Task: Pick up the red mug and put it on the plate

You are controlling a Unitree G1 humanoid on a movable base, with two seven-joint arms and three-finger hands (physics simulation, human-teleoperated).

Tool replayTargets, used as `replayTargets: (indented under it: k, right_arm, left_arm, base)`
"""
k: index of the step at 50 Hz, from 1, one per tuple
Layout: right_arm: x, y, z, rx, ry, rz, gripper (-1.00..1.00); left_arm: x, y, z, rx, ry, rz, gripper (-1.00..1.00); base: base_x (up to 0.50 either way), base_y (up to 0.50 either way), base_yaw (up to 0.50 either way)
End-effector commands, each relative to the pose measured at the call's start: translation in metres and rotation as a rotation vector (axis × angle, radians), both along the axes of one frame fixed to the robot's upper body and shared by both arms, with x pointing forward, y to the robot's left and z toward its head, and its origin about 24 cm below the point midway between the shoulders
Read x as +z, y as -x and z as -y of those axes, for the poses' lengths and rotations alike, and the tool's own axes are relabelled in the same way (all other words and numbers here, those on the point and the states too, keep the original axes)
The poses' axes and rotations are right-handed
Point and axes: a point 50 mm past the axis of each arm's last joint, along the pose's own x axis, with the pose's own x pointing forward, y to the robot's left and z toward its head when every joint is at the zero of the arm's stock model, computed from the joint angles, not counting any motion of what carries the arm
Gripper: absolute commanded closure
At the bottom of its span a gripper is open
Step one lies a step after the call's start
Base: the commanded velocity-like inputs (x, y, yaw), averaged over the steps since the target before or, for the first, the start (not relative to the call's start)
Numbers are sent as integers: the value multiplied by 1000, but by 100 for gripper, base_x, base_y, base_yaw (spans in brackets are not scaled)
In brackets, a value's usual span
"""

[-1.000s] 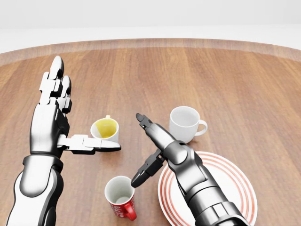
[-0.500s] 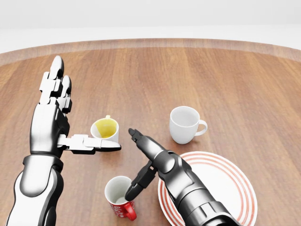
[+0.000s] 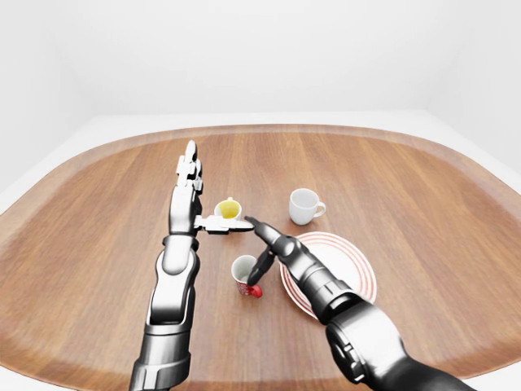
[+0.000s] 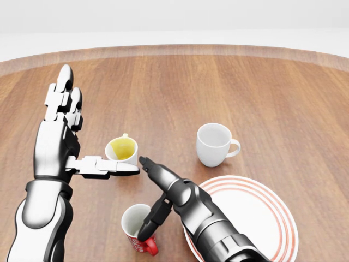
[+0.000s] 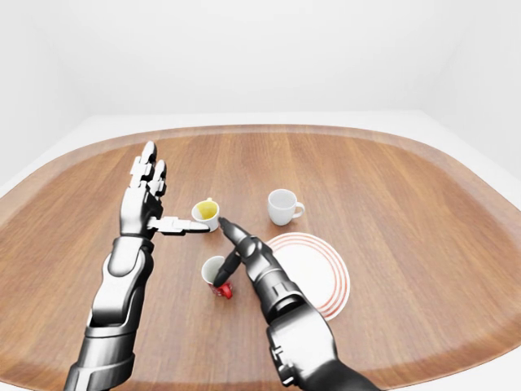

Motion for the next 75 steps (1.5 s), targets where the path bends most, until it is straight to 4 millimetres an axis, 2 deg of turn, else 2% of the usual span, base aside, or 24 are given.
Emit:
replayTargets:
  k: [1, 75]
  right_arm:
    - [-1, 3, -8, 21, 9, -5, -100]
    - [-33, 30, -19, 78, 53, -87, -100]
  left_arm:
    - [-1, 0, 0, -1, 1, -3, -100]
    - [2, 3, -2, 0, 2, 13, -100]
  base:
    - [0, 0, 0]
    - [0, 0, 0]
